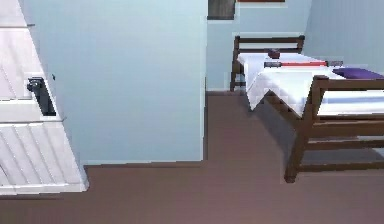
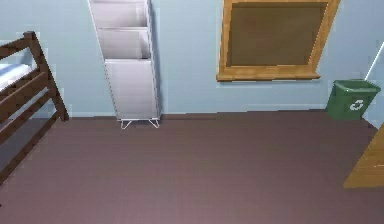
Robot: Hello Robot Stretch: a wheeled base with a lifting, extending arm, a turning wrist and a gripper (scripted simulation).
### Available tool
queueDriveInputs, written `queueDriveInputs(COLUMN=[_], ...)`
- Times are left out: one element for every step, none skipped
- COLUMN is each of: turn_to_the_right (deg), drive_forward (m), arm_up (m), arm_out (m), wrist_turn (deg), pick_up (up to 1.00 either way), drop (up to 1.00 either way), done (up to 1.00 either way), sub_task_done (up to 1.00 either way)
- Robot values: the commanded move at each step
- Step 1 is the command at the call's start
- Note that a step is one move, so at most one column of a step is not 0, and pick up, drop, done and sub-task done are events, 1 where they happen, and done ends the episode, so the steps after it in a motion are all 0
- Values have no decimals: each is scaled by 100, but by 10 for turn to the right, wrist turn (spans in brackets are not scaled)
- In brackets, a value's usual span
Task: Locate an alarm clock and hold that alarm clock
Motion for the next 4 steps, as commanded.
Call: queueDriveInputs(turn_to_the_right=[30, 0, 120, 0], drive_forward=[0, 25, 0, 100], arm_up=[0, 0, 0, 0], arm_out=[0, 0, 0, 0], wrist_turn=[0, 0, 0, 0], pick_up=[0, 0, 0, 0], drop=[0, 0, 0, 0], done=[0, 0, 0, 0], sub_task_done=[0, 0, 0, 0])
